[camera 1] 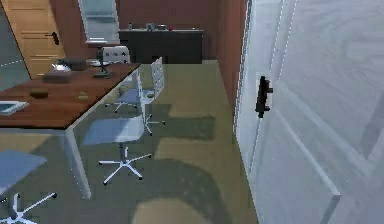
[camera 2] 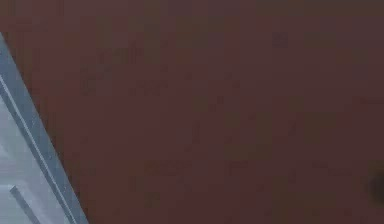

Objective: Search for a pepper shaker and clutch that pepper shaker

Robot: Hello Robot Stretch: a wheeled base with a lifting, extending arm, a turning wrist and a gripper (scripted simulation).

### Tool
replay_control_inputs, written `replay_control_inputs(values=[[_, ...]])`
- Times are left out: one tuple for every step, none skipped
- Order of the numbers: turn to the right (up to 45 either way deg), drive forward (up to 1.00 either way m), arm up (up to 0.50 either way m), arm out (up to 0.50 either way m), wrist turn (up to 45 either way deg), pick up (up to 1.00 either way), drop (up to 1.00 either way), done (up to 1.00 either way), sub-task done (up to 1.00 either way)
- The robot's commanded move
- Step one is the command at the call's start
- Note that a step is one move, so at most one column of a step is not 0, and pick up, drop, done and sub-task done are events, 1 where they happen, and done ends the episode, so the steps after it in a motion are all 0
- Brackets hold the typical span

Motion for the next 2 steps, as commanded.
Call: replay_control_inputs(values=[[0.0,1.00,0.00,0.00,0.0,0.00,0.00,0.00,0.00],[0.0,1.00,0.00,0.00,0.0,0.00,0.00,0.00,0.00]])
